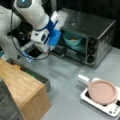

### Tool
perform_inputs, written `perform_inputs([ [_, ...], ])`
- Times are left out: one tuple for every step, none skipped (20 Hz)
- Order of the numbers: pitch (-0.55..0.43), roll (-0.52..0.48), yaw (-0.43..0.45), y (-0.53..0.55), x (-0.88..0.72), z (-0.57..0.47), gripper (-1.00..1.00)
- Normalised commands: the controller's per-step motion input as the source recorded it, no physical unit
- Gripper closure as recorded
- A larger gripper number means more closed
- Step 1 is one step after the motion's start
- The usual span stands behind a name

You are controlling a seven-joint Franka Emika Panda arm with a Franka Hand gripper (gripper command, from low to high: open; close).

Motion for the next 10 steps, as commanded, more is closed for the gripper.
perform_inputs([
  [-0.284,0.047,-0.015,-0.06,-0.12,-0.18,-1.0],
  [-0.244,-0.002,-0.001,-0.02,-0.09,-0.15,-1.0],
  [-0.229,-0.012,0.005,0.0,-0.06,-0.12,-1.0],
  [-0.213,-0.027,0.013,0.01,-0.05,-0.1,-1.0],
  [-0.196,-0.028,0.015,0.02,-0.05,-0.08,-1.0],
  [-0.186,-0.026,0.021,0.02,-0.05,-0.08,-1.0],
  [-0.173,-0.022,0.031,0.0,-0.06,-0.07,-1.0],
  [-0.161,-0.02,0.042,-0.02,-0.07,-0.08,-1.0],
  [-0.144,-0.027,0.061,-0.06,-0.08,-0.08,-1.0],
  [-0.131,-0.025,0.074,-0.1,-0.09,-0.07,-1.0],
])
